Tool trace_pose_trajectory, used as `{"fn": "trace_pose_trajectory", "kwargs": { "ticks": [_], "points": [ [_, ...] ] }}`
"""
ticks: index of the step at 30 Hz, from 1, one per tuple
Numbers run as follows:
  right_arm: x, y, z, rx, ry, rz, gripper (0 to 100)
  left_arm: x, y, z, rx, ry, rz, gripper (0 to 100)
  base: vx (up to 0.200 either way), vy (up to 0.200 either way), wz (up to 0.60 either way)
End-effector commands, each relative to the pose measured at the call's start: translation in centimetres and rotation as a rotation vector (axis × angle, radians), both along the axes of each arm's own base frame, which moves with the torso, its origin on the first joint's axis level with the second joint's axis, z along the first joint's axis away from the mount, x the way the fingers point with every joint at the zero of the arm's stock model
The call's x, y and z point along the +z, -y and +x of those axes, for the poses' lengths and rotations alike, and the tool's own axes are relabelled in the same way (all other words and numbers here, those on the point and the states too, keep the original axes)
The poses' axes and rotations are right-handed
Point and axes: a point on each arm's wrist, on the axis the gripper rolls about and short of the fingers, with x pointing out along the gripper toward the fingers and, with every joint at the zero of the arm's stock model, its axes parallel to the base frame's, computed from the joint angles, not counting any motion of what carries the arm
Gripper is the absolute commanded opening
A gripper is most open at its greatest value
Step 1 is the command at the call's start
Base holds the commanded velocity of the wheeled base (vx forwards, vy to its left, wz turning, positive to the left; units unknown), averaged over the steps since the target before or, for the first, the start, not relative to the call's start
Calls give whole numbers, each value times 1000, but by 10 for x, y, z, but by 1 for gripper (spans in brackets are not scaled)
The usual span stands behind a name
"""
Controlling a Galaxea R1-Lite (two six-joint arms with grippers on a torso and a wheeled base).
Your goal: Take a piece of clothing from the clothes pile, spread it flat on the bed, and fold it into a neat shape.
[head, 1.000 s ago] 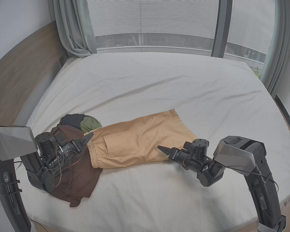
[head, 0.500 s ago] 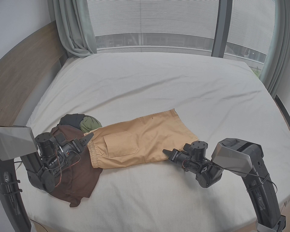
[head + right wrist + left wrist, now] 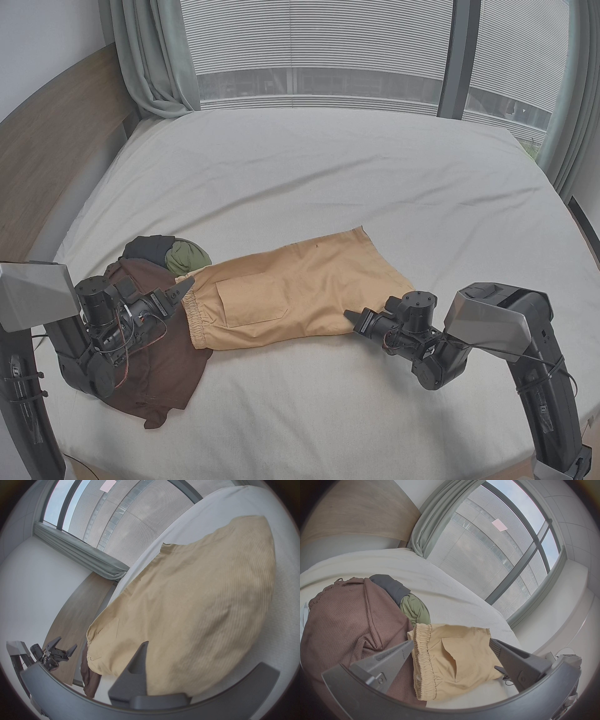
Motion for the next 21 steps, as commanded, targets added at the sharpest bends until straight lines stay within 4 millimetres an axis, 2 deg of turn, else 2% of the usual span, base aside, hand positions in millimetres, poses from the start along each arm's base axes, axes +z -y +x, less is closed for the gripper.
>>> {"fn": "trace_pose_trajectory", "kwargs": {
  "ticks": [1, 7, 13, 21],
  "points": [
    [12, 6, -10, 4, 4, -33, 0, -6, -1, 1, 2, -15, 0, 100, 0, 0, 0],
    [0, 12, -34, 37, -44, -128, 0, -8, 0, 2, 2, -20, 1, 100, 0, 0, 0],
    [8, 18, -48, 0, -56, -179, 0, -12, -1, 3, 5, -32, 1, 100, 0, 0, 0],
    [11, 33, -79, -20, -135, -226, 0, -18, -4, 4, 3, -47, 0, 100, 0, 0, 0]
  ]
}}
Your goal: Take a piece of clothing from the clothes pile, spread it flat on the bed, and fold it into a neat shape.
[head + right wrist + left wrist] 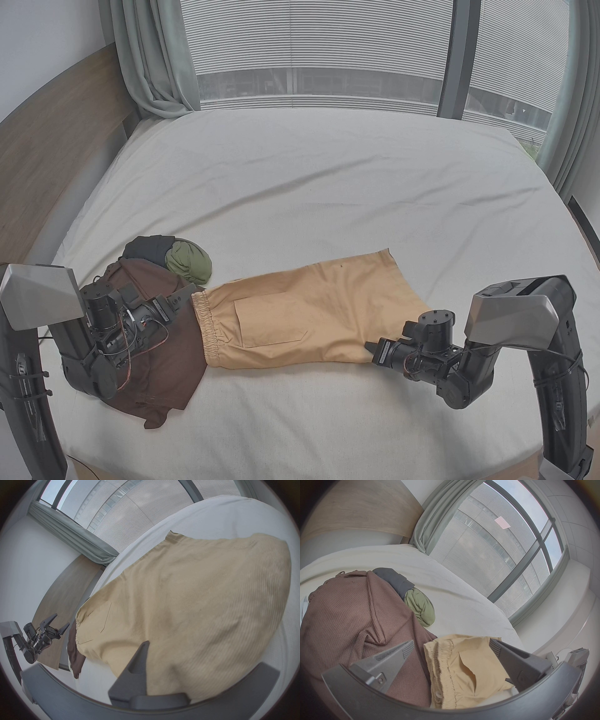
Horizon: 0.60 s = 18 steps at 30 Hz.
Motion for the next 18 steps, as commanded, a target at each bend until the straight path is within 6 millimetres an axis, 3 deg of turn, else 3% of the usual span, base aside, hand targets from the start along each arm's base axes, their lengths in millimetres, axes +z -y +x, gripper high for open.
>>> {"fn": "trace_pose_trajectory", "kwargs": {
  "ticks": [1, 18],
  "points": [
    [8, 8, -18, -18, -26, -23, 0, -5, -1, 0, 0, -14, 0, 100, 0, 0, 0],
    [-6, 33, -76, -21, -147, -122, 0, -7, 7, -7, -45, -39, -5, 100, 0, 0, 0]
  ]
}}
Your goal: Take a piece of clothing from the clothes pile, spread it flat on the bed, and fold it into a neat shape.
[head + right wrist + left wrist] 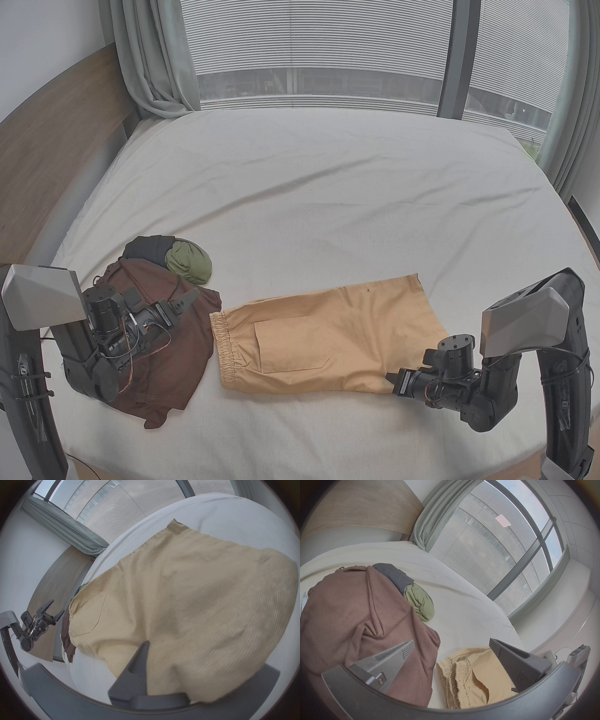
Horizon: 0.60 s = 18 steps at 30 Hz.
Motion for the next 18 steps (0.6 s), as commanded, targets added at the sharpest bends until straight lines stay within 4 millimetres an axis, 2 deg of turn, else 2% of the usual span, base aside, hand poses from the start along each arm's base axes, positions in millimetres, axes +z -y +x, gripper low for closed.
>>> {"fn": "trace_pose_trajectory", "kwargs": {
  "ticks": [1, 9, 18],
  "points": [
    [-1, 6, -16, 14, -29, -28, 0, -3, 5, -5, -36, -22, -4, 100, 0, 0, 0],
    [-3, 15, -35, 17, -69, -50, 0, -7, 12, -16, -111, -58, -7, 100, 0, 0, 0],
    [-3, 13, -32, 31, -27, -48, 0, -15, 12, -26, -221, -64, 67, 100, 0, 0, 0]
  ]
}}
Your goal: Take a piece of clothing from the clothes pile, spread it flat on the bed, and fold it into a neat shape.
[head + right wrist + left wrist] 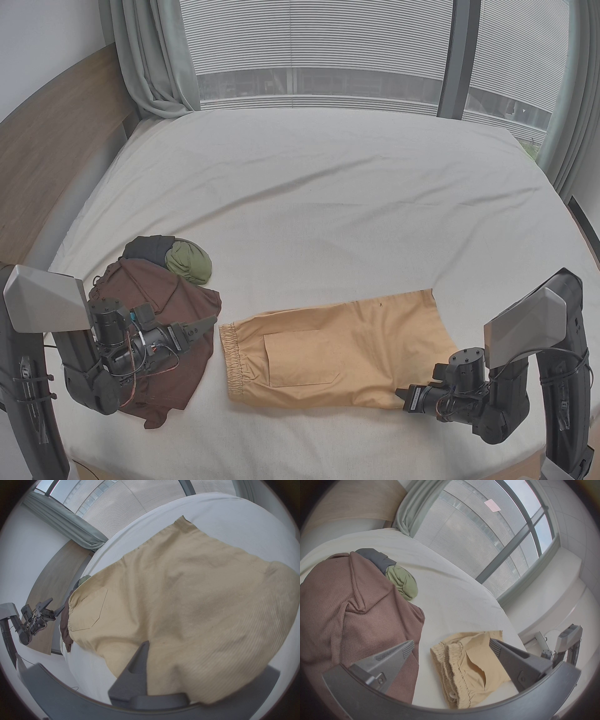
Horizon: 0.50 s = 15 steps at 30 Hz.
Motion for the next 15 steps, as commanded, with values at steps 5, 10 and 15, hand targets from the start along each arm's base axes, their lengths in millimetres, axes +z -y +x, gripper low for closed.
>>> {"fn": "trace_pose_trajectory", "kwargs": {
  "ticks": [5, 10, 15],
  "points": [
    [-2, 1, -8, 22, -19, -24, 100, -3, -3, -11, -111, -28, -13, 100, 0, 0, 0],
    [-2, 9, -38, 117, -103, -94, 100, -6, -1, -14, -129, -46, -15, 100, 0, 0, 0],
    [-2, 12, -54, 201, -147, -125, 100, -12, 3, -18, -175, -75, -28, 100, 0, 0, 0]
  ]
}}
